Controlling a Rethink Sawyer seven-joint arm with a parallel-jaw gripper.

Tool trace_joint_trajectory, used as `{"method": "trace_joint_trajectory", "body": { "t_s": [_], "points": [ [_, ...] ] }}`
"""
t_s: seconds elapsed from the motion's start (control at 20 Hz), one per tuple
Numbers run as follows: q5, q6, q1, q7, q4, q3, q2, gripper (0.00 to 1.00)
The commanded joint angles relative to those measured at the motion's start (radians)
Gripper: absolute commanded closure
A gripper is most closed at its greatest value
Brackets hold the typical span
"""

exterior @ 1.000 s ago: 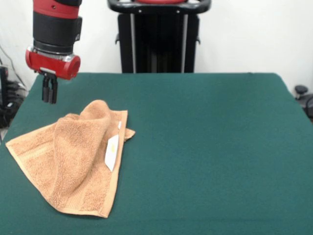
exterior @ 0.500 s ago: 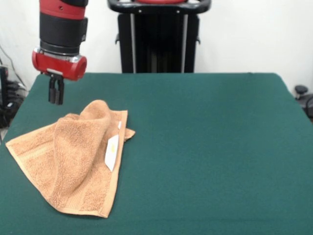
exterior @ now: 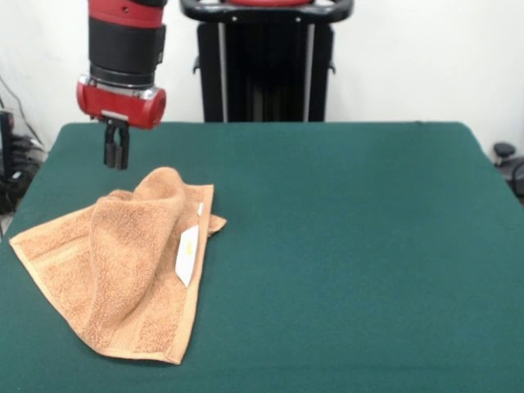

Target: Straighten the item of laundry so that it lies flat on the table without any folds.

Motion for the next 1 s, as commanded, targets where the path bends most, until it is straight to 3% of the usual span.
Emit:
{"method": "trace_joint_trajectory", "body": {
  "t_s": [0.05,0.45,1.0],
  "points": [
    [0.056,0.117,0.073,0.211,0.108,0.116,-0.015,1.00],
    [0.094,0.096,0.103,0.240,0.131,0.117,-0.016,1.00],
    [0.142,-0.023,0.162,0.282,0.087,0.105,0.098,1.00]
  ]
}}
